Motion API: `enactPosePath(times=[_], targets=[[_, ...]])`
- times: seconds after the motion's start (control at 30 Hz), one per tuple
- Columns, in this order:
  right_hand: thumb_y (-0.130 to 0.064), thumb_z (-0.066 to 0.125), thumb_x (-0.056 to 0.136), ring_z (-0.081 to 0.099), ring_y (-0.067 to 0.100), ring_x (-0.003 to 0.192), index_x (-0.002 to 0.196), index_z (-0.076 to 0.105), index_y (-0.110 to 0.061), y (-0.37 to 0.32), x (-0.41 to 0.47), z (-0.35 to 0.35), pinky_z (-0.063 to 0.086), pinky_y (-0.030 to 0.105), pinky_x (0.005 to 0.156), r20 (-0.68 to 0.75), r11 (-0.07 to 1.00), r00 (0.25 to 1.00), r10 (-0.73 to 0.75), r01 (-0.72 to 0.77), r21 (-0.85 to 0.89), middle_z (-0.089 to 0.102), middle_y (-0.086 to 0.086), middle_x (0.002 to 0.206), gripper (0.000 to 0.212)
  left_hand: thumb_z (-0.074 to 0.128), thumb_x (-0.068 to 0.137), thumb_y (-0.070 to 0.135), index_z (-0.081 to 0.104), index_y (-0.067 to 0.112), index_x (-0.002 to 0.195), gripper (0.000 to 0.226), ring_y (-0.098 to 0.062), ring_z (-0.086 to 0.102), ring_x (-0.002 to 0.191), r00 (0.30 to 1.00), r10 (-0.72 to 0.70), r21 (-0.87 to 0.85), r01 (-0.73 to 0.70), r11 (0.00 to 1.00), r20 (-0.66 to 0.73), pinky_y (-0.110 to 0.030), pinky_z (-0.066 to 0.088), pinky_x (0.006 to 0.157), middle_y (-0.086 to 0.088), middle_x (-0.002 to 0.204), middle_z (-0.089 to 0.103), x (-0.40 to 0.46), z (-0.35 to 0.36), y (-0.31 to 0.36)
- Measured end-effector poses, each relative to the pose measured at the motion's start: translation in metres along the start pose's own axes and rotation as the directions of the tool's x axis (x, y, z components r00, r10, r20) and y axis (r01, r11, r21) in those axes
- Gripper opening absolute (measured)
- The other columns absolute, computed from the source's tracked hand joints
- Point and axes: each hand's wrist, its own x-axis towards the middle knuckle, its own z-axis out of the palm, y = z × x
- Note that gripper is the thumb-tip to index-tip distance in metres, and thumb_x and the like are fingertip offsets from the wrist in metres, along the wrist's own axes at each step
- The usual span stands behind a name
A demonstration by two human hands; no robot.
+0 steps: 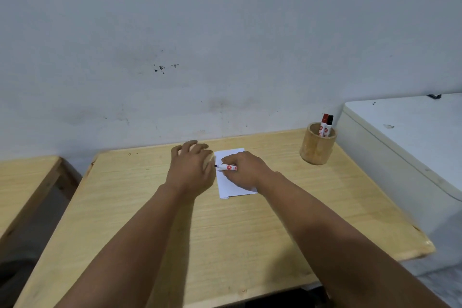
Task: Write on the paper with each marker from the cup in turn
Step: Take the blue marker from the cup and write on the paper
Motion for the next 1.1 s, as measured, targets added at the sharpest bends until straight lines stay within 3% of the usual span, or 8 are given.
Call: enactPosePath(times=[0.17, 0.37, 0.43, 0.53, 0.77, 0.87, 0.97, 1.1], targets=[[-0.035, 0.062, 0.101, 0.036, 0.016, 0.058, 0.049, 0.047, -0.032, 0.002, 0.004, -0.002, 0.027, 0.032, 0.059, 0.037, 0.954, 0.989, 0.146, -0.151, 0.260, 0.040, -0.013, 0.047, 0.054, 0.029, 0.098, 0.046, 0.033, 0.031, 0.159, 0.062, -0.032, -0.002, 0.159, 0.948, 0.107, -0.010, -0.110, 0.994, 0.301, -0.065, -0.014, 0.119, 0.011, 0.168, 0.028, -0.023, 0.011, 0.007], [-0.035, 0.064, 0.103, 0.044, 0.013, 0.055, 0.061, 0.052, -0.021, -0.004, 0.014, -0.028, 0.035, 0.033, 0.061, -0.151, 0.836, 0.956, 0.252, -0.136, 0.531, 0.043, -0.011, 0.057, 0.045, 0.025, 0.088, 0.084, 0.055, 0.034, 0.142, 0.079, -0.027, 0.007, 0.159, 0.956, 0.140, 0.054, -0.159, 0.986, 0.257, -0.065, -0.014, 0.118, 0.014, 0.158, 0.045, -0.024, 0.007, 0.005], [-0.037, 0.056, 0.102, 0.032, 0.013, 0.054, 0.083, 0.070, -0.005, -0.009, 0.019, -0.041, 0.027, 0.033, 0.059, -0.134, 0.759, 0.944, 0.302, -0.153, 0.633, 0.035, -0.009, 0.060, 0.040, 0.024, 0.083, 0.092, 0.056, 0.033, 0.138, 0.087, -0.028, 0.005, 0.160, 0.953, 0.147, 0.068, -0.171, 0.983, 0.265, -0.065, -0.015, 0.118, 0.014, 0.158, 0.044, -0.021, 0.006, 0.004], [-0.021, 0.048, 0.112, 0.045, 0.015, 0.059, 0.130, 0.064, -0.017, -0.017, 0.024, -0.053, 0.040, 0.027, 0.053, -0.113, 0.640, 0.942, 0.315, -0.122, 0.759, 0.055, 0.001, 0.075, 0.024, 0.020, 0.076, 0.100, 0.049, 0.034, 0.144, 0.099, -0.028, -0.004, 0.160, 0.950, 0.116, 0.072, -0.142, 0.987, 0.290, -0.064, -0.023, 0.116, 0.010, 0.164, 0.037, -0.017, 0.007, 0.001], [-0.005, 0.056, 0.104, 0.079, 0.028, 0.076, 0.106, 0.077, -0.012, -0.026, 0.034, -0.065, 0.064, 0.033, 0.062, 0.049, -0.110, 0.923, 0.382, -0.008, 0.994, 0.081, 0.017, 0.099, 0.022, 0.017, 0.070, 0.105, 0.042, 0.030, 0.154, 0.115, -0.028, -0.004, 0.160, 0.957, 0.100, 0.089, -0.129, 0.988, 0.272, -0.067, -0.021, 0.116, 0.008, 0.168, 0.030, -0.014, 0.012, 0.000], [-0.016, 0.070, 0.104, 0.080, 0.023, 0.079, 0.108, 0.075, -0.016, -0.025, 0.037, -0.043, 0.064, 0.032, 0.063, -0.033, 0.095, 0.929, 0.368, -0.002, 0.996, 0.082, 0.007, 0.088, 0.006, 0.021, 0.068, 0.105, 0.043, 0.030, 0.151, 0.115, -0.027, 0.004, 0.160, 0.958, 0.089, 0.041, -0.104, 0.994, 0.271, -0.067, -0.021, 0.116, 0.009, 0.165, 0.037, -0.012, 0.013, 0.001], [-0.052, 0.069, 0.101, 0.066, 0.012, 0.057, 0.079, 0.077, -0.030, -0.026, 0.039, -0.015, 0.054, 0.024, 0.050, -0.155, 0.422, 0.903, 0.400, -0.031, 0.906, 0.068, 0.000, 0.061, 0.032, 0.022, 0.068, 0.105, 0.042, 0.030, 0.151, 0.115, -0.028, 0.005, 0.160, 0.959, 0.088, 0.024, -0.098, 0.995, 0.271, -0.068, -0.021, 0.115, 0.008, 0.164, 0.038, -0.011, 0.014, 0.000], [-0.032, 0.062, 0.100, 0.070, 0.019, 0.062, 0.098, 0.080, -0.026, -0.023, 0.038, 0.013, 0.051, 0.026, 0.051, -0.173, 0.502, 0.911, 0.373, -0.041, 0.864, 0.075, 0.001, 0.069, 0.019, 0.021, 0.070, 0.105, 0.032, 0.033, 0.157, 0.114, -0.028, -0.002, 0.160, 0.963, 0.096, 0.009, -0.101, 0.995, 0.252, -0.068, -0.020, 0.115, 0.008, 0.167, 0.032, -0.014, 0.016, -0.002]])
